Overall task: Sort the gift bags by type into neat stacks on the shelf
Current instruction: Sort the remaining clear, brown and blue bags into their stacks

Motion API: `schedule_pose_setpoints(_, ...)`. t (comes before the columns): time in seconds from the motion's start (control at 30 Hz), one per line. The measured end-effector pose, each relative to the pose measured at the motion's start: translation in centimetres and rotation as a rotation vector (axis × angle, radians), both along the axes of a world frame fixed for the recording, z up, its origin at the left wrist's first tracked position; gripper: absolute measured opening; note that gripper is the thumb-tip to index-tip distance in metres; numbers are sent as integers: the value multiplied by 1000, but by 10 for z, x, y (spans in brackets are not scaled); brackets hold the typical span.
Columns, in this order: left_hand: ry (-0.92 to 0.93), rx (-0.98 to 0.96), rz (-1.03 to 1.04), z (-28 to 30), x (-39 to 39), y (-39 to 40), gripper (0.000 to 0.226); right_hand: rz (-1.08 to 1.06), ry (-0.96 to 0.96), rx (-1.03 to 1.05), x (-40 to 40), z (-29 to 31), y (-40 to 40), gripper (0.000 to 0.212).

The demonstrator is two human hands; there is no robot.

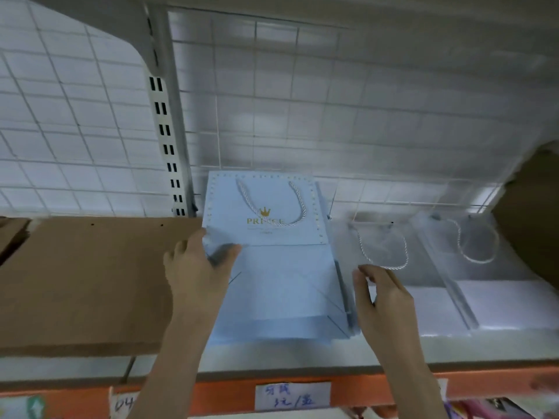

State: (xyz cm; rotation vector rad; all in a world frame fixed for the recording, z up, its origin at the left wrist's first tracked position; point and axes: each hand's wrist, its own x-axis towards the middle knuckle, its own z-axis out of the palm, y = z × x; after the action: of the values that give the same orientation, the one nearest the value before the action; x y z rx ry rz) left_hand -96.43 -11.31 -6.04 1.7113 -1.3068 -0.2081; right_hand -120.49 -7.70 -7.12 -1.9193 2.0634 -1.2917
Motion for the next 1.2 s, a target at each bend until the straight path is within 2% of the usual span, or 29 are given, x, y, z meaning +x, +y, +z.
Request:
schedule_pose_setpoints(0.07,-149,46,81,-12,-6,-2,63,48,9,18,3,-3,-4,21)
schedule_pose_setpoints(0.17,-235,36,90,-14,-15,1,46,75,4,-5,11,-1,-7,18)
schedule_pose_setpoints(0.3,-311,107,2,-4,-3,-1,58,80,4,-81,24,14,-9,20)
schedule_pose_setpoints(0.43,-272,62,-48,4,24,6,63,148,-19,-110,54,24,-9,19)
schedule_pose_setpoints(0.57,-233,-25,-23,1,66,39,29,179,16,-141,104,21,-2,18)
schedule_pose_setpoints(0.63,-205,-37,9,-3,96,58,20,211,24,-136,136,18,1,17)
schedule_pose_setpoints(0.77,-154,-37,49,-2,181,89,17,253,75,-155,218,13,13,14)
schedule_pose_setpoints(0.93,-157,-19,103,1,311,128,16,285,29,-108,349,8,42,15)
schedule_pose_setpoints(1.2,-96,52,275,-1,499,202,11,536,-9,10,555,1,81,16)
